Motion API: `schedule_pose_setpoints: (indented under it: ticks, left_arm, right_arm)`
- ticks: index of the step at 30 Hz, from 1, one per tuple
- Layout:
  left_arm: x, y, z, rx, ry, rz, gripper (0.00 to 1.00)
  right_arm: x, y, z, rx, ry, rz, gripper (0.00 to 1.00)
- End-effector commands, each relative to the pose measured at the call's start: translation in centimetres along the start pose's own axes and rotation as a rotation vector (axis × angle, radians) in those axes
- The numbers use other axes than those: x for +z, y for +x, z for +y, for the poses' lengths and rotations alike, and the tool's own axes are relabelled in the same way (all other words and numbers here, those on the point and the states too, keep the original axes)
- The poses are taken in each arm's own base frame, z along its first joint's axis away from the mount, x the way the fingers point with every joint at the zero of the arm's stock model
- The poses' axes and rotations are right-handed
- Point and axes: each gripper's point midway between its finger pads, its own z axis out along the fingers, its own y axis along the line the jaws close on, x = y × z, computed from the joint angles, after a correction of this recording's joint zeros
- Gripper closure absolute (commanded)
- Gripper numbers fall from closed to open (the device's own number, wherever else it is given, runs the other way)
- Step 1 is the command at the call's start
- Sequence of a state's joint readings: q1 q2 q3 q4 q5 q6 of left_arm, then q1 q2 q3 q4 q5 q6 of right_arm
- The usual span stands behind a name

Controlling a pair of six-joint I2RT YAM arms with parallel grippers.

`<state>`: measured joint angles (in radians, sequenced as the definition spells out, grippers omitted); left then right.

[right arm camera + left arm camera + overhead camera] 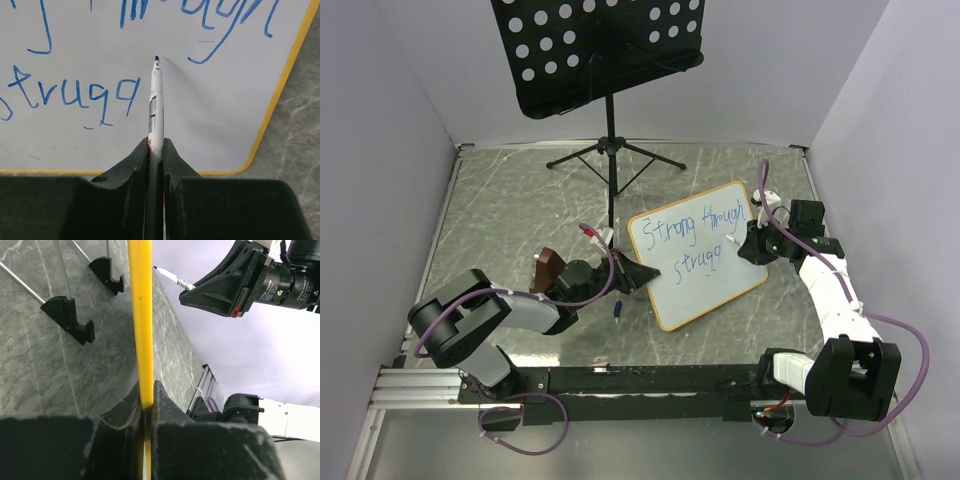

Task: Write a sentence on the whiteboard

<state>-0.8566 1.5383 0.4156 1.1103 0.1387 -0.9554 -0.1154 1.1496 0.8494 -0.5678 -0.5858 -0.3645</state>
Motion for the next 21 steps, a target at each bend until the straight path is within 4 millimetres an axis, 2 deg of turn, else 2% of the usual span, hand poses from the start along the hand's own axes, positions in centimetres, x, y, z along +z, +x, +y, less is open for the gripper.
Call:
schedule_pose_setpoints:
  ticks: [1, 21]
  left_arm:
    - [0.47, -1.77, -3.84, 0.06, 0.15, -0.049, 0.99]
    - [0.41, -1.81, -3.77, 0.056, 0.148, -0.051, 0.99]
  right_arm:
    - [-0.49, -1.65, 0.4, -0.059, -0.009, -0.062, 1.0]
    - [-0.61, -1.45, 0.78, -0.081, -0.026, -0.069, 1.0]
